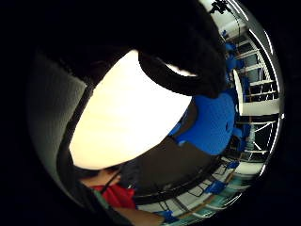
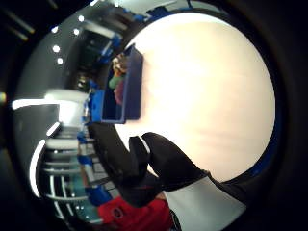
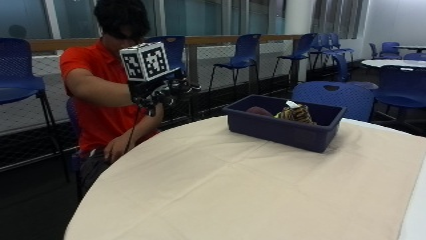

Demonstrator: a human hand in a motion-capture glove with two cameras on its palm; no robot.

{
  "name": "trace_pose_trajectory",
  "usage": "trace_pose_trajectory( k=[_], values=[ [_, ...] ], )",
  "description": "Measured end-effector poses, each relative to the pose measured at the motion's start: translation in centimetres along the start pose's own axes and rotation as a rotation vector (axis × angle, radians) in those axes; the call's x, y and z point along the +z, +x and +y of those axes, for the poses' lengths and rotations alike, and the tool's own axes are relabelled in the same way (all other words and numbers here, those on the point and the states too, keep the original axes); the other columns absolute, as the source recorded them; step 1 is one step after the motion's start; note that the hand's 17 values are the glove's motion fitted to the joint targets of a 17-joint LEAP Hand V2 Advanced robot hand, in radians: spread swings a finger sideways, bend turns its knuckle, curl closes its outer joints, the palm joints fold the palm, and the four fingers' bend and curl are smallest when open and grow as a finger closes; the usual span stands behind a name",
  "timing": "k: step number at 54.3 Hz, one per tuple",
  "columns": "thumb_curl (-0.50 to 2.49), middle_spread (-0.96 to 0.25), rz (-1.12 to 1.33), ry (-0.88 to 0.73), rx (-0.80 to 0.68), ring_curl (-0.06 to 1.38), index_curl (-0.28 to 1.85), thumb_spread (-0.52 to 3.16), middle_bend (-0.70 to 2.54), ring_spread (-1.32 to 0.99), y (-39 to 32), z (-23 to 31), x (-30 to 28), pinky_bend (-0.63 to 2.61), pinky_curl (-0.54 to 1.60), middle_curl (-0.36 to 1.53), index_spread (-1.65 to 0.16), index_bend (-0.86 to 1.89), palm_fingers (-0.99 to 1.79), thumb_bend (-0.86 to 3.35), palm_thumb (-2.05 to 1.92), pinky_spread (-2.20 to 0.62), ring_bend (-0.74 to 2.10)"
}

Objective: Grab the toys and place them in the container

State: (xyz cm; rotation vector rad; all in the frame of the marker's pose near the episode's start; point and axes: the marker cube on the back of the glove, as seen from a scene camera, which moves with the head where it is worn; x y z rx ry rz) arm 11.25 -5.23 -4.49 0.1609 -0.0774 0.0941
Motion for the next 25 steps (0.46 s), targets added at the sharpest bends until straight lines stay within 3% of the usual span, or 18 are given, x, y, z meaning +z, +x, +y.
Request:
trace_pose_trajectory(
  k=[25],
  values=[
    [0.24, -0.03, -0.024, -0.021, -0.011, 0.16, 0.19, 0.95, 0.11, 0.07, 0.59, 0.47, 0.45, 1.12, 0.32, 0.17, -0.32, 0.12, -0.27, -0.06, -0.06, 0.13, 0.16]
  ],
)
